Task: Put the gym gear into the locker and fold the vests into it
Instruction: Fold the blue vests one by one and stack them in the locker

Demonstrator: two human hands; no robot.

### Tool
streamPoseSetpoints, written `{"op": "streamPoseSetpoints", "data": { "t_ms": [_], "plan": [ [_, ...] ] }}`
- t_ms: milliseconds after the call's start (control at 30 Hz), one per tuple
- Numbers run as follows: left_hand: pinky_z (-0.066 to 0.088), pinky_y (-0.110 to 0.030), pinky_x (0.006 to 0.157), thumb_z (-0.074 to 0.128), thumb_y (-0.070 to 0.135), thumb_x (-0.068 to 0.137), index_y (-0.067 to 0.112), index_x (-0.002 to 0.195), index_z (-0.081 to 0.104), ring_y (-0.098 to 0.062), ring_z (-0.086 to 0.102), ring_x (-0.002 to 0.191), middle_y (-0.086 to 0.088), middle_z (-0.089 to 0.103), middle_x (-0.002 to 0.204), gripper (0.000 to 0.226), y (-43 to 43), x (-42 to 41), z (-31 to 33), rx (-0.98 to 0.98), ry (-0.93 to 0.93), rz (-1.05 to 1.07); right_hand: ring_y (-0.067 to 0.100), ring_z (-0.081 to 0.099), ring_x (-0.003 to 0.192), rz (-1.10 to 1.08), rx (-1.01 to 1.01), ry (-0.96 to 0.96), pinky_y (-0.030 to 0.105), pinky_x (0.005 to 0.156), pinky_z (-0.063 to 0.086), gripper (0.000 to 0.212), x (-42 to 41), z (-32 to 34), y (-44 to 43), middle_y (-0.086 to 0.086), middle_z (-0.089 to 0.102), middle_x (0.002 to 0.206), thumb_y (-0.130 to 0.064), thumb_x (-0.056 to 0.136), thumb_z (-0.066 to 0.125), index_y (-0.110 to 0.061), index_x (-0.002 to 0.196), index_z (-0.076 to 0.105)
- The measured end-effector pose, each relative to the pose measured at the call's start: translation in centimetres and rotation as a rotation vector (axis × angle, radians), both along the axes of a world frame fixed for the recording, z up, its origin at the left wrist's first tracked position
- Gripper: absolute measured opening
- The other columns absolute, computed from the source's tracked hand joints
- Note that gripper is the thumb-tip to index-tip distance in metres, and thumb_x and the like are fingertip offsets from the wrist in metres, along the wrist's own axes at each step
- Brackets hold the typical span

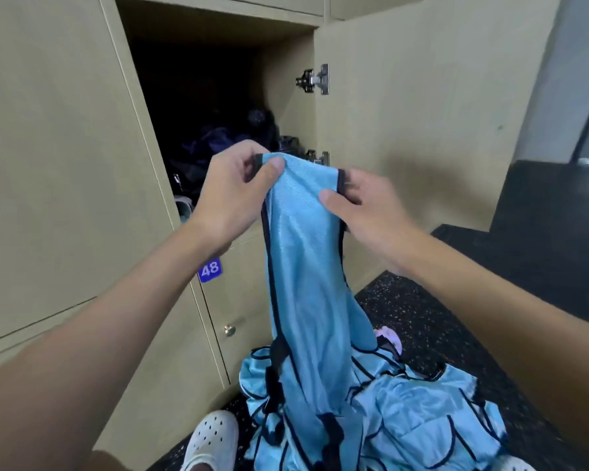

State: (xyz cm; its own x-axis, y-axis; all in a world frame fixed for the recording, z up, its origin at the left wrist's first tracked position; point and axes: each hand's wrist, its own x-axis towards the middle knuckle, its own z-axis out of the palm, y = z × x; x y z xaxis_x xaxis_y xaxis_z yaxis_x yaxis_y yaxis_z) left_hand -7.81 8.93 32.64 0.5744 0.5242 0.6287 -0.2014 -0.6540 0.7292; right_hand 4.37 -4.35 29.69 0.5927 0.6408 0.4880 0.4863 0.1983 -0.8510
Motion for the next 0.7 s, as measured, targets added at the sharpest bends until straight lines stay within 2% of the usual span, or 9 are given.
{"op": "streamPoseSetpoints", "data": {
  "t_ms": [33,133,200,267,367,467,533,633,700],
  "plan": [
    [0.036,-0.027,0.059,0.058,0.017,0.099,0.003,0.086,0.059,-0.011,0.042,0.065,-0.004,0.05,0.073,0.019,-0.3,0.0,-0.2,0.016,0.007,0.003,0.029,0.069,0.094,-0.018,-0.011,0.011,0.044,0.081,0.056,0.016,0.0,-0.6,-0.1,0.018,0.072,0.103,-0.014,0.095,0.061,-0.004,0.106,0.066],
    [0.033,-0.031,0.061,0.054,0.018,0.101,0.002,0.087,0.056,-0.014,0.04,0.069,-0.007,0.047,0.076,0.021,-0.6,0.4,-1.7,0.003,0.045,-0.01,0.021,0.055,0.075,-0.066,0.007,0.025,0.034,0.065,0.041,0.023,-0.1,-1.6,-0.3,0.028,0.065,0.095,-0.02,0.094,0.06,0.002,0.098,0.062],
    [0.033,-0.033,0.062,0.051,0.019,0.103,0.007,0.088,0.054,-0.017,0.04,0.071,-0.007,0.047,0.077,0.02,-0.4,0.6,-3.2,-0.062,0.066,-0.038,0.018,0.045,0.071,-0.068,-0.02,0.03,0.033,0.065,0.034,0.024,0.0,-2.2,-0.6,0.021,0.057,0.078,-0.021,0.093,0.06,0.004,0.091,0.059],
    [0.036,-0.034,0.064,0.051,0.018,0.103,0.008,0.09,0.053,-0.019,0.043,0.074,-0.008,0.048,0.079,0.017,-0.3,0.8,-4.6,-0.141,0.037,-0.063,0.017,0.052,0.073,-0.025,-0.061,0.054,0.034,0.068,0.043,0.012,-0.1,-3.2,-0.9,0.012,0.062,0.08,-0.014,0.094,0.061,-0.002,0.092,0.062],
    [0.035,-0.035,0.067,0.052,0.018,0.103,0.014,0.09,0.054,-0.019,0.041,0.072,-0.006,0.046,0.078,0.013,0.0,1.2,-5.9,-0.162,0.048,-0.02,0.015,0.066,0.09,0.028,-0.145,0.065,0.041,0.093,0.052,0.012,-0.5,-4.8,-0.8,0.014,0.073,0.102,-0.007,0.094,0.062,-0.003,0.103,0.067],
    [0.044,-0.025,0.071,0.061,0.024,0.097,0.023,0.099,0.062,-0.008,0.055,0.076,0.01,0.061,0.086,0.002,0.1,0.8,-6.3,-0.146,0.124,-0.027,0.014,0.061,0.081,0.007,-0.139,0.045,0.043,0.086,0.053,0.006,-0.9,-5.0,-0.6,0.019,0.072,0.096,-0.009,0.093,0.064,-0.005,0.096,0.068],
    [0.051,-0.017,0.077,0.072,0.028,0.089,0.025,0.106,0.068,0.0,0.064,0.088,0.013,0.07,0.097,0.017,-0.3,-0.1,-6.4,-0.104,0.2,-0.051,0.014,0.057,0.075,0.007,-0.131,0.05,0.036,0.074,0.05,0.005,-1.1,-5.0,-0.5,0.022,0.069,0.091,-0.012,0.091,0.067,-0.007,0.088,0.066],
    [0.052,-0.031,0.065,0.074,0.023,0.087,0.011,0.089,0.074,-0.014,0.063,0.07,-0.013,0.073,0.085,0.012,-0.8,-0.8,-6.4,-0.134,0.198,-0.084,0.011,0.053,0.068,0.026,-0.144,0.051,0.029,0.068,0.044,0.014,-1.4,-5.3,-0.2,0.013,0.064,0.074,-0.013,0.091,0.068,-0.009,0.079,0.062],
    [0.046,-0.032,0.061,0.072,0.023,0.09,0.007,0.082,0.072,-0.018,0.055,0.066,-0.023,0.067,0.081,0.018,-0.6,-1.0,-6.5,-0.139,0.163,-0.021,0.011,0.053,0.068,0.053,-0.169,0.06,0.029,0.069,0.045,0.015,-1.4,-5.6,-0.1,0.008,0.062,0.074,-0.013,0.091,0.068,-0.008,0.079,0.061]
  ]
}}
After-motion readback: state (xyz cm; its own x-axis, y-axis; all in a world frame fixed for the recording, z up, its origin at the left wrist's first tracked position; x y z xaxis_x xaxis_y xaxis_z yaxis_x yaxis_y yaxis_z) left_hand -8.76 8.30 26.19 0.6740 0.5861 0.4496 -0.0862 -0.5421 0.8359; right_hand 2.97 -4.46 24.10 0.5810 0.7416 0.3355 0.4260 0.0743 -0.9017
